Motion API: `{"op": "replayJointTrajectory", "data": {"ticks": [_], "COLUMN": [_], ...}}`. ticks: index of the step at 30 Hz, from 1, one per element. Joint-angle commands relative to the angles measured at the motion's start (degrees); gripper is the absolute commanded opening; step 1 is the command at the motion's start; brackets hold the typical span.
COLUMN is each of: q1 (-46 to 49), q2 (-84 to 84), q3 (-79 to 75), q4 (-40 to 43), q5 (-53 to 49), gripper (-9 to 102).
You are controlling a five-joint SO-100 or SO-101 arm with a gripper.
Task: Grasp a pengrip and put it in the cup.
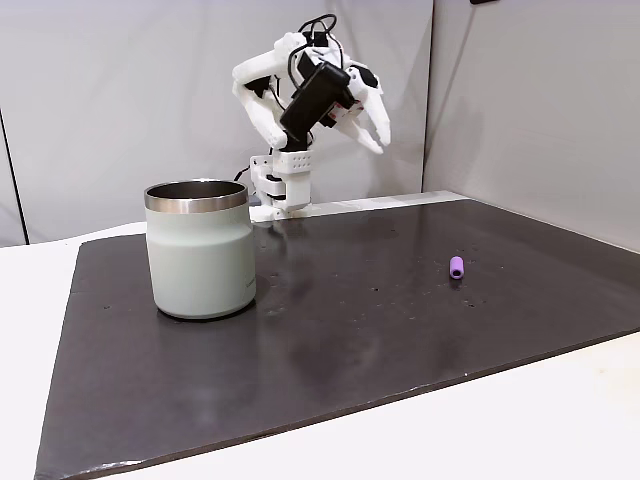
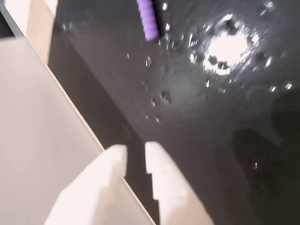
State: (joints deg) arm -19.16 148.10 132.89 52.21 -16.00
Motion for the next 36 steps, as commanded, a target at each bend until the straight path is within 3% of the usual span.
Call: {"op": "replayJointTrajectory", "data": {"ticks": [1,11,22,36], "q1": [-4.4,-7.0,-7.8,-8.9], "q2": [-6.6,-24.0,-38.6,-57.0], "q3": [-7.6,-16.6,-25.3,-42.6], "q4": [0.4,0.7,1.4,7.2], "q5": [-1.4,-2.3,-0.4,1.4], "gripper": [0,2,12,17]}}
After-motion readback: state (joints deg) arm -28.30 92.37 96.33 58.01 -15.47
